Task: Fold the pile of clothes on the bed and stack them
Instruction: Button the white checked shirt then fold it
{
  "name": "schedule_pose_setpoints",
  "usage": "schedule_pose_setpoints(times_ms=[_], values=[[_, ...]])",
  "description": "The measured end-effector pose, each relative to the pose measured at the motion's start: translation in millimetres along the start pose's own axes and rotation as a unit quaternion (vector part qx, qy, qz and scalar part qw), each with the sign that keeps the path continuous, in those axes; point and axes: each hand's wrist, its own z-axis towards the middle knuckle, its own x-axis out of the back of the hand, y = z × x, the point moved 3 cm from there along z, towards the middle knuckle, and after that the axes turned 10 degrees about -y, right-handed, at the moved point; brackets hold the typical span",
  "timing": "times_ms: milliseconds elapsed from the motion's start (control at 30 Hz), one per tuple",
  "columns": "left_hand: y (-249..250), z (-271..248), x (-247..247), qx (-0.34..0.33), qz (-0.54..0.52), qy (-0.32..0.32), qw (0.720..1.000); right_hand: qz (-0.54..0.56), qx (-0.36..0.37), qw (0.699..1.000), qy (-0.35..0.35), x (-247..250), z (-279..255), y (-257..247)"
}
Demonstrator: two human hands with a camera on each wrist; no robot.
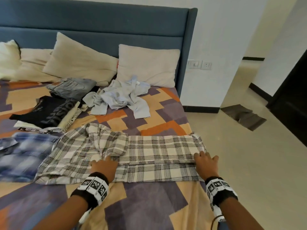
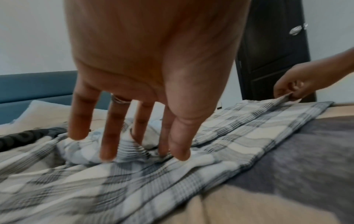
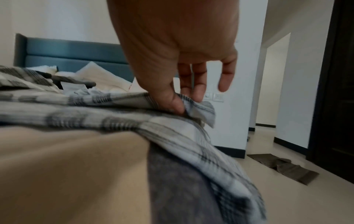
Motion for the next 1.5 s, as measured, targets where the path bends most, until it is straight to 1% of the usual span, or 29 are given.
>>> schedule_pose_setpoints(times_ms=[67, 100, 167, 200, 233, 300, 367, 400, 467, 500, 567, 600, 700, 767, 833, 900, 933, 1000, 1067, 1133, 1167, 1200, 1267, 1300, 1333, 1400, 1433, 1467, 1500], values=[[14.0, -5.3, 6.8, 0.006, 0.025, 0.042, 0.999, -0.032, -0.008, 0.999, -0.018, 4.9, -5.9, -5.6], [21.4, -4.8, 9.8, -0.014, 0.027, 0.069, 0.997, -0.035, -0.012, 0.999, -0.025, 2.2, -4.8, -6.9], [39.0, -0.1, 15.4, -0.108, -0.019, 0.105, 0.988, -0.015, -0.001, 0.999, -0.036, 2.7, -5.7, -12.2], [48.2, 5.4, 17.4, -0.154, -0.052, 0.101, 0.981, 0.03, 0.03, 0.999, -0.015, 4.0, -5.0, -17.4], [57.6, 10.8, 19.9, -0.186, -0.079, 0.089, 0.975, 0.084, 0.075, 0.994, -0.007, 5.5, -3.5, -23.0], [72.6, 22.2, 19.6, -0.21, -0.128, 0.039, 0.968, 0.15, 0.193, 0.967, -0.073, 4.5, 1.8, -35.1], [80.1, 33.8, 9.0, -0.194, -0.157, -0.033, 0.968, 0.129, 0.27, 0.947, -0.115, -5.4, 4.2, -37.8], [79.8, 37.0, 5.7, -0.182, -0.149, -0.061, 0.97, 0.108, 0.278, 0.946, -0.128, -9.2, 5.5, -32.9], [81.0, 44.0, 3.4, -0.176, -0.143, -0.076, 0.971, 0.14, 0.217, 0.952, -0.162, -24.8, 18.0, -8.8], [77.9, 40.6, 11.0, -0.179, -0.149, -0.032, 0.972, 0.185, 0.168, 0.958, -0.142, -24.4, 21.3, 2.9], [77.6, 38.3, 29.8, -0.188, -0.166, 0.085, 0.964, 0.261, 0.085, 0.961, -0.03, -15.0, 30.6, 19.7], [79.7, 42.3, 37.4, -0.186, -0.174, 0.124, 0.959, 0.272, 0.068, 0.96, 0.02, -9.5, 38.7, 21.9], [87.6, 60.4, 53.4, -0.168, -0.27, 0.173, 0.932, 0.303, 0.061, 0.947, 0.088, 7.8, 68.0, 12.4], [94.6, 79.2, 49.6, -0.154, -0.309, 0.097, 0.933, 0.329, 0.035, 0.937, 0.115, 16.3, 94.2, 7.2], [106.1, 91.7, 34.6, -0.144, -0.283, -0.002, 0.948, 0.354, -0.001, 0.925, 0.135, 24.1, 123.4, 10.2], [118.3, 89.1, 18.4, -0.132, -0.23, -0.032, 0.964, 0.35, -0.034, 0.925, 0.141, 29.5, 143.7, 13.8], [122.6, 89.2, 13.1, -0.13, -0.22, -0.035, 0.966, 0.335, -0.059, 0.932, 0.124, 28.0, 154.8, 13.7], [127.7, 90.3, 10.2, -0.125, -0.223, -0.046, 0.966, 0.3, -0.101, 0.948, 0.038, 21.2, 173.2, 12.5], [127.8, 94.6, 9.2, -0.121, -0.223, -0.064, 0.965, 0.34, -0.096, 0.935, -0.03, 12.6, 188.4, 14.7], [127.7, 97.7, 8.0, -0.122, -0.217, -0.076, 0.965, 0.458, -0.109, 0.882, -0.018, 6.3, 200.2, 27.8], [128.0, 97.9, 7.4, -0.123, -0.216, -0.079, 0.965, 0.518, -0.14, 0.844, -0.003, 3.1, 199.3, 38.9], [128.5, 97.8, 6.8, -0.125, -0.215, -0.08, 0.965, 0.55, -0.171, 0.817, 0.008, -2.5, 199.0, 50.6], [129.0, 98.5, 6.1, -0.124, -0.214, -0.083, 0.965, 0.599, -0.211, 0.772, -0.017, -11.3, 191.8, 64.8], [129.3, 98.2, 6.5, -0.124, -0.215, -0.085, 0.965, 0.638, -0.24, 0.731, -0.017, -16.9, 188.0, 71.3], [129.3, 97.5, 6.9, -0.123, -0.214, -0.087, 0.965, 0.66, -0.257, 0.706, -0.007, -18.0, 181.9, 75.8], [129.6, 96.5, 7.3, -0.121, -0.212, -0.087, 0.966, 0.644, -0.294, 0.704, 0.055, -8.4, 167.8, 77.6], [129.5, 96.2, 7.0, -0.12, -0.213, -0.086, 0.966, 0.618, -0.304, 0.718, 0.1, 2.5, 160.3, 73.4], [129.7, 96.1, 6.9, -0.119, -0.215, -0.085, 0.966, 0.6, -0.284, 0.734, 0.144, 13.9, 154.5, 67.0], [130.1, 96.6, 7.0, -0.118, -0.218, -0.083, 0.965, 0.583, -0.229, 0.76, 0.173, 23.6, 146.9, 54.5]])
